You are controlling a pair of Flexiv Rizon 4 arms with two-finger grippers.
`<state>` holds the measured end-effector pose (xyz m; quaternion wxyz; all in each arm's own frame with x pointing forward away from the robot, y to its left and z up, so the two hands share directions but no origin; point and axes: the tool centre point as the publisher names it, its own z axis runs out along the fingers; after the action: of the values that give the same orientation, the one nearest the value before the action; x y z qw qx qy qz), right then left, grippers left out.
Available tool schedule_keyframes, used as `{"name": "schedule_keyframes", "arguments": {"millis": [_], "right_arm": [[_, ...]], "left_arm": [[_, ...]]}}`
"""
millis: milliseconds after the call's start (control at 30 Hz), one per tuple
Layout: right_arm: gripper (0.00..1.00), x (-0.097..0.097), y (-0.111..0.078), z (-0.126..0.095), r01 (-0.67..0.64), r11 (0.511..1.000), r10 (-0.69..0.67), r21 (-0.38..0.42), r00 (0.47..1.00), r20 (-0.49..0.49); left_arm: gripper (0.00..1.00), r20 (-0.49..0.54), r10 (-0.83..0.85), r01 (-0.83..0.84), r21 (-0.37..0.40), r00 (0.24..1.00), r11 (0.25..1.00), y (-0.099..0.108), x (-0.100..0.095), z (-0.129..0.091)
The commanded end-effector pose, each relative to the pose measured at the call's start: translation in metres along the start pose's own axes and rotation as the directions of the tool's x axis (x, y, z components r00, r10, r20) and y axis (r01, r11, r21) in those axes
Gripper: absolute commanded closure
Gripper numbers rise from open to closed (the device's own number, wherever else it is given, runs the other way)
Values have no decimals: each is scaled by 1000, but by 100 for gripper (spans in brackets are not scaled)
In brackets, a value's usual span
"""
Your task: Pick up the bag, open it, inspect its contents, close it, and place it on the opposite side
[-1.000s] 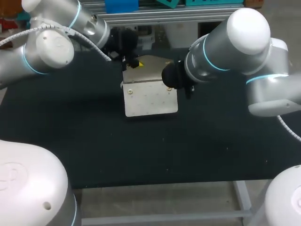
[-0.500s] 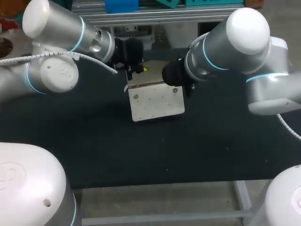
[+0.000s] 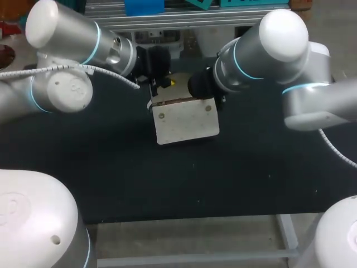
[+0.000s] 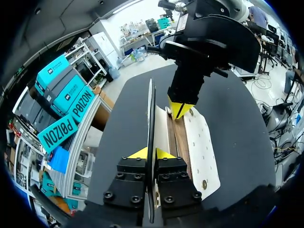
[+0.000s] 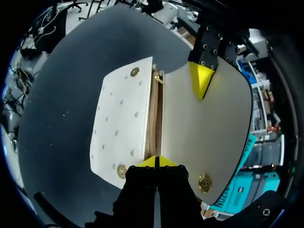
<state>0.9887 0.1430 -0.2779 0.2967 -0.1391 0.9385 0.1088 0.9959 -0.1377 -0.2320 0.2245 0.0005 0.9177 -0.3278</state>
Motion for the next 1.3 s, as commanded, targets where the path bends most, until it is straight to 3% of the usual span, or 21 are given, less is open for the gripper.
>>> {"name": "schedule_keyframes", "arguments": {"millis": [33,300,900,1100,1300], "right_arm": [[100,-5,1,11,0,1000,0,-3,1000,-10],[100,-1,6,23,17,1000,-17,-11,999,-44],[100,33,16,31,28,999,-26,19,995,-96],[100,31,10,37,1,1000,0,12,994,-112],[100,16,4,43,-14,1000,14,1,994,-112]], "left_arm": [[100,-7,-2,2,2,1000,1000,-1,-3,0],[100,-25,-31,31,18,999,999,1,-6,1],[100,8,-94,94,46,996,995,0,-12,-4],[100,-10,-91,91,57,996,994,-1,-8,-6],[100,-36,-74,76,66,997,995,-2,-3,-7]]}}
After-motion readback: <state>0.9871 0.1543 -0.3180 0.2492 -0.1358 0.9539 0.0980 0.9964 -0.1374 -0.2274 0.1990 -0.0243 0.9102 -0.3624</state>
